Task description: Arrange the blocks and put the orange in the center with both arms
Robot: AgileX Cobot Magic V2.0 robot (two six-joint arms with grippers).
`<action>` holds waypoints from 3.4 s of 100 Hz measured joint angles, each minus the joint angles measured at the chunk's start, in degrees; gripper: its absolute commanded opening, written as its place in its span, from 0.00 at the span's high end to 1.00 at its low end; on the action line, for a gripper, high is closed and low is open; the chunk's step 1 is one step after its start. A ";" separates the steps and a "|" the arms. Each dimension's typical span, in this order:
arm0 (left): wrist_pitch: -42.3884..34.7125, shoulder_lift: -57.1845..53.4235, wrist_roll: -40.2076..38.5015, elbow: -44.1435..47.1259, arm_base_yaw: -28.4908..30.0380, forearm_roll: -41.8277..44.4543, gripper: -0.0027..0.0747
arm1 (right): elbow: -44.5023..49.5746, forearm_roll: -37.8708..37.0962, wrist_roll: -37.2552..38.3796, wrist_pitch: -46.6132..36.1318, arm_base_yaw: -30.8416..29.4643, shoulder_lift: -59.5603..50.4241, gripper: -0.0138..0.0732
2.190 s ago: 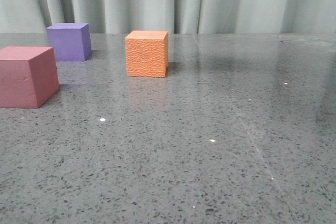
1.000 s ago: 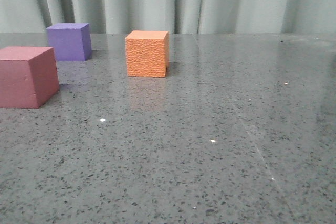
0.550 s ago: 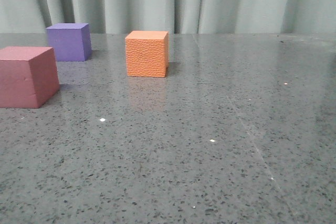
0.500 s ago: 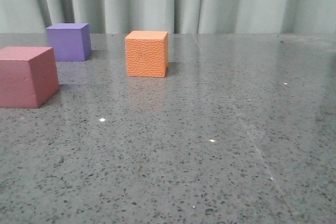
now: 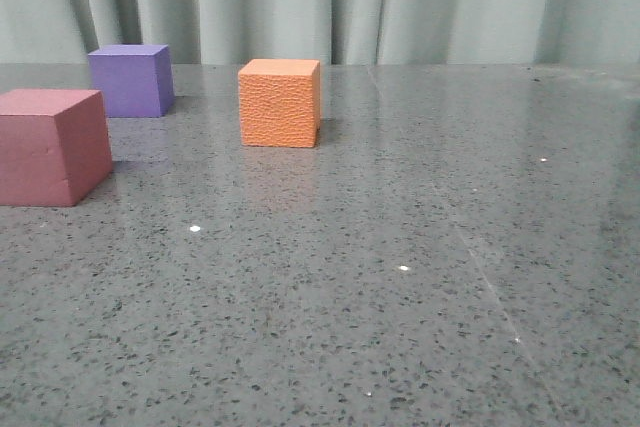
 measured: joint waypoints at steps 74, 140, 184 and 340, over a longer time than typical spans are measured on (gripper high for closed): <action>0.00 0.00 0.00 0.00 0.00 0.00 0.99 | 18.36 16.58 -19.69 -13.87 -4.01 -18.25 0.98; 0.00 0.00 0.00 0.00 0.00 0.00 0.99 | 18.36 16.58 -19.69 -13.90 -4.01 -18.25 0.98; -2.24 0.00 0.00 0.00 0.00 0.00 0.99 | 18.36 16.58 -19.69 -13.90 -4.01 -18.25 0.98; 49.07 35.23 -0.11 -48.49 0.00 -7.52 0.06 | 18.36 16.58 -19.71 -13.90 -4.01 -18.25 0.98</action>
